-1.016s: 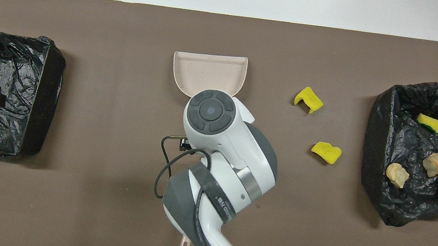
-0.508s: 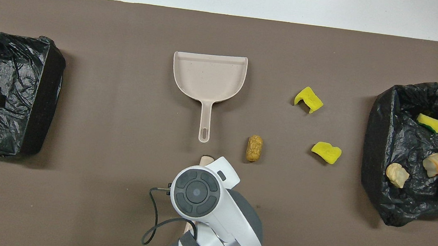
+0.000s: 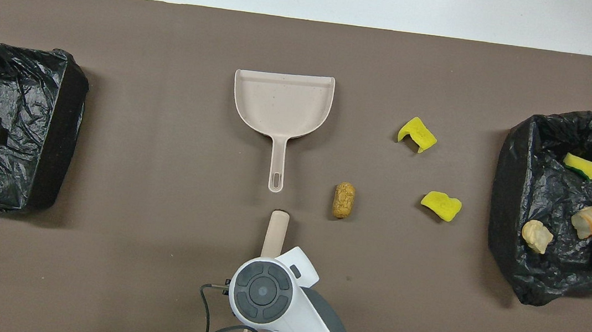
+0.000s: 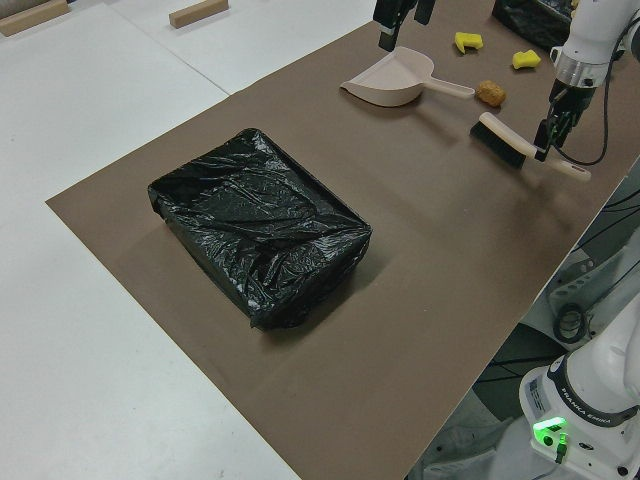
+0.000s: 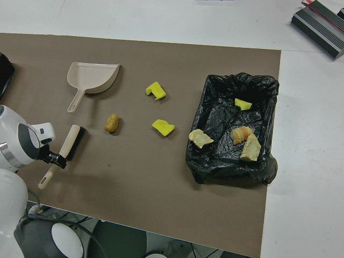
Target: Sweep and dump trash in bin
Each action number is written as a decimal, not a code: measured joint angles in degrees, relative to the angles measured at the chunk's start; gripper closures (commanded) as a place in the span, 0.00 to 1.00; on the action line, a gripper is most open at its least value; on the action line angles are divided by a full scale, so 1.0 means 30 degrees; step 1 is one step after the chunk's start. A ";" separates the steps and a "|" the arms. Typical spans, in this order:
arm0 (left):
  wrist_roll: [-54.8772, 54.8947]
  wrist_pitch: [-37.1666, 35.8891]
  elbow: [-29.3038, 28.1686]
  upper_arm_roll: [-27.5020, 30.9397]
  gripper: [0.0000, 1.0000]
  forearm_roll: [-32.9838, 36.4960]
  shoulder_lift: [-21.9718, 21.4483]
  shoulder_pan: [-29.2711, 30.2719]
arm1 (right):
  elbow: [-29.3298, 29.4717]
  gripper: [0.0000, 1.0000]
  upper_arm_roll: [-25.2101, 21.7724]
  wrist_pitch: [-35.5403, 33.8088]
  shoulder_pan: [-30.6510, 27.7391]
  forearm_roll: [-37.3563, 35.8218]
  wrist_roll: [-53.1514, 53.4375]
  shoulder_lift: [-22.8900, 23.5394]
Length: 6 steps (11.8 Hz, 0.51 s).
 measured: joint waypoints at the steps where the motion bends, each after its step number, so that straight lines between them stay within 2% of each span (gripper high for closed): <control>1: -0.0024 -0.0005 0.0000 0.0000 0.00 0.0000 0.0000 0.0000 | -0.0209 0.42 0.0002 0.0000 0.0221 0.0086 0.0005 -0.0247; 6: -0.0040 -0.0027 0.0000 -0.0022 0.00 0.0000 0.0000 -0.0003 | -0.0715 0.47 -0.0003 0.0004 0.0345 0.0095 0.0006 -0.0582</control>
